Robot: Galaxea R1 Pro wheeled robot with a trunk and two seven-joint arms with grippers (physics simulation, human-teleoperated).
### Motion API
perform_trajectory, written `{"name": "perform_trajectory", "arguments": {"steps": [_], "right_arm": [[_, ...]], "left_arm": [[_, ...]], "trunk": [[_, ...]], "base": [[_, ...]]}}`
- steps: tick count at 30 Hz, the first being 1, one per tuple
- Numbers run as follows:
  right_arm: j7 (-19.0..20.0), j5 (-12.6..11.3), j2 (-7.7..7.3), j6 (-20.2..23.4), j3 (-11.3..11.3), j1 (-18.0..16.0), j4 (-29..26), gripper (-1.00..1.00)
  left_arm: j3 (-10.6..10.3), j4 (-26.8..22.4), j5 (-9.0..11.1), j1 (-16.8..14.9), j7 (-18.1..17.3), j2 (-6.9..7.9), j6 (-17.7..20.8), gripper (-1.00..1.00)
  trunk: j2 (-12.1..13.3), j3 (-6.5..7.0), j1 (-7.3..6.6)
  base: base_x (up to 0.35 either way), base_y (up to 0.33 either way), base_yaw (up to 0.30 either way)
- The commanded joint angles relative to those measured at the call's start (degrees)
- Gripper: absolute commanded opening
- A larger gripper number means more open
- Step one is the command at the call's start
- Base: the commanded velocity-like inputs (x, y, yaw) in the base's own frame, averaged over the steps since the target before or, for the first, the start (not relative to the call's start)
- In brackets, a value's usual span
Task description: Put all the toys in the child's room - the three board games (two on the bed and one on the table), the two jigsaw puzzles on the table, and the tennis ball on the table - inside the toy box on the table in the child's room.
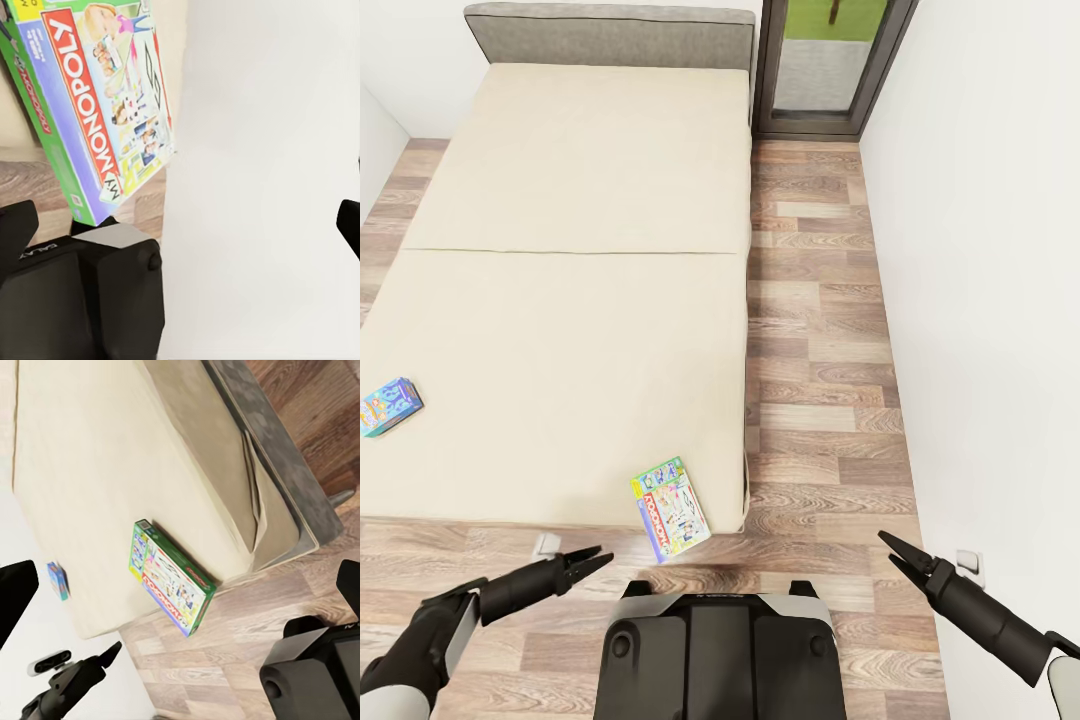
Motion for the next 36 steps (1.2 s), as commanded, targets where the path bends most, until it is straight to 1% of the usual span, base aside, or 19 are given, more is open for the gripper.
{"name": "perform_trajectory", "arguments": {"steps": [1, 7, 10, 13, 22, 28, 32, 36], "right_arm": [[0.4, 0.1, 0.00, 0.3, -0.1, 0.0, 0.0, 1.00], [1.2, 0.1, 0.00, 0.3, -0.1, 0.0, 0.0, 1.00], [1.3, 0.1, 0.00, 0.3, -0.1, 0.0, 0.0, 1.00], [1.3, 0.1, 0.00, 0.3, -0.1, 0.0, 0.0, 1.00], [1.4, 0.1, -0.04, 0.3, -0.1, 0.0, -0.1, 1.00], [2.0, 0.1, -0.10, 0.4, -0.1, 0.0, -0.3, 1.00], [4.3, 0.1, -0.14, 0.4, -0.1, 0.0, -0.5, 1.00], [8.7, 0.3, -0.18, 0.3, -0.2, 0.1, -0.6, 1.00]], "left_arm": [[-0.6, 0.0, 0.1, 0.0, -0.3, 0.04, 0.3, 1.00], [-5.2, 0.2, 0.3, 0.0, -1.0, 0.26, -0.9, 1.00], [-6.0, 0.2, 0.4, 0.0, -1.3, 0.31, -1.1, 1.00], [-6.4, 0.3, 0.5, 0.0, -1.7, 0.34, -1.2, 1.00], [-6.8, 0.3, 0.5, 0.0, -2.2, 0.32, -1.1, 1.00], [-6.8, 0.3, 0.6, 0.0, -2.3, 0.40, -0.9, 1.00], [-6.8, 0.3, 0.7, 0.0, -2.3, 0.43, -0.9, 1.00], [-6.8, 0.3, 0.8, 0.0, -2.3, 0.46, -0.8, 1.00]], "trunk": [[-0.1, -0.05, 0.03], [-0.1, -0.05, 0.03], [-0.1, -0.05, 0.03], [-0.1, -0.05, 0.03], [-0.1, -0.05, 0.03], [-2.5, -1.13, 1.35], [-4.1, -1.85, 2.23], [-5.7, -2.57, 3.11]], "base": [[0.000, 0.000, 0.000], [0.000, 0.000, 0.000], [0.000, 0.000, 0.000], [0.000, 0.000, 0.000], [0.000, 0.000, 0.000], [0.000, 0.000, 0.000], [0.000, 0.000, 0.000], [0.000, 0.000, 0.000]]}}
